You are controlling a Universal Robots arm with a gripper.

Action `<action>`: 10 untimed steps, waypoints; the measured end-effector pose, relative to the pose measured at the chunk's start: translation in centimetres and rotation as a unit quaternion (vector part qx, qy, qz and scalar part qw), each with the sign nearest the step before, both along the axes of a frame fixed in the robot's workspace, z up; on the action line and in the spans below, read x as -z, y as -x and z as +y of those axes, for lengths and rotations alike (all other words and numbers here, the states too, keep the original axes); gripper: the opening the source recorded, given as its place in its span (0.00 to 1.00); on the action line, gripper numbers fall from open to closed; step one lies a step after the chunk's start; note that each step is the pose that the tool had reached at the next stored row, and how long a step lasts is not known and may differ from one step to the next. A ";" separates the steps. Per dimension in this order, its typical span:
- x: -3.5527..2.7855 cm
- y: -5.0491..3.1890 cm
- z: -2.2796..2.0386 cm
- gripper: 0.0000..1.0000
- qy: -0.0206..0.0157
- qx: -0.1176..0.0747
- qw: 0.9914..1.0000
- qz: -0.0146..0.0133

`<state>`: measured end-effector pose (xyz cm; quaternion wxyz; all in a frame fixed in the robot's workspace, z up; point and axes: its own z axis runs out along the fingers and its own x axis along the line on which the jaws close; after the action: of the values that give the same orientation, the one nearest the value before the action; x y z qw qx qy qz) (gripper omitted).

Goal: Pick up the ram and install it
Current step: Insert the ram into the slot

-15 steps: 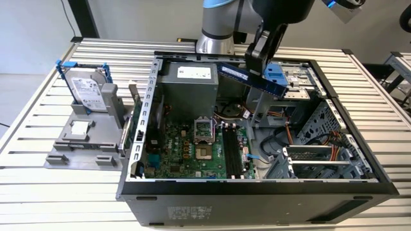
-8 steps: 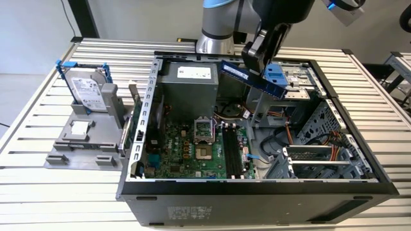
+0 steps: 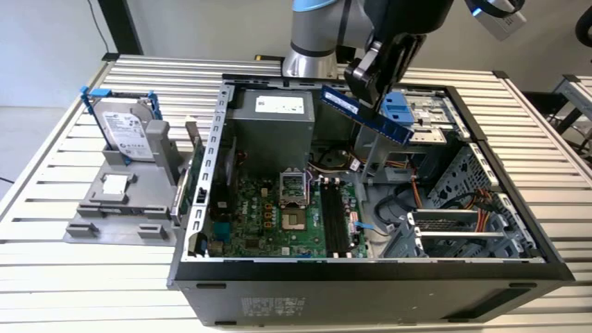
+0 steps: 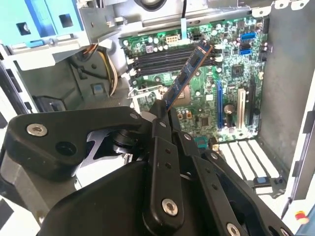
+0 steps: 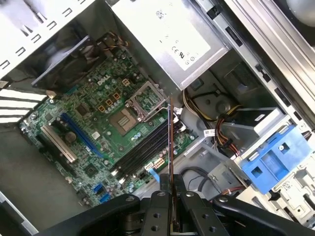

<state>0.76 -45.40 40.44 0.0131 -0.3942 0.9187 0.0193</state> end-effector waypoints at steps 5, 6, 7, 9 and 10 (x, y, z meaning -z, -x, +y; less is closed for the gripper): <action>0.00 0.00 0.00 0.00 0.000 0.028 1.000 0.000; 0.00 0.00 -0.01 0.00 0.000 0.034 0.999 0.000; 0.00 0.00 -0.01 0.00 0.000 0.039 0.999 0.000; 0.00 0.00 -0.01 0.00 0.000 0.049 0.999 0.000; 0.00 0.00 -0.02 0.00 0.000 0.054 0.999 0.000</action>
<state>0.77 -45.42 40.44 0.0141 -0.3440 0.9387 0.0186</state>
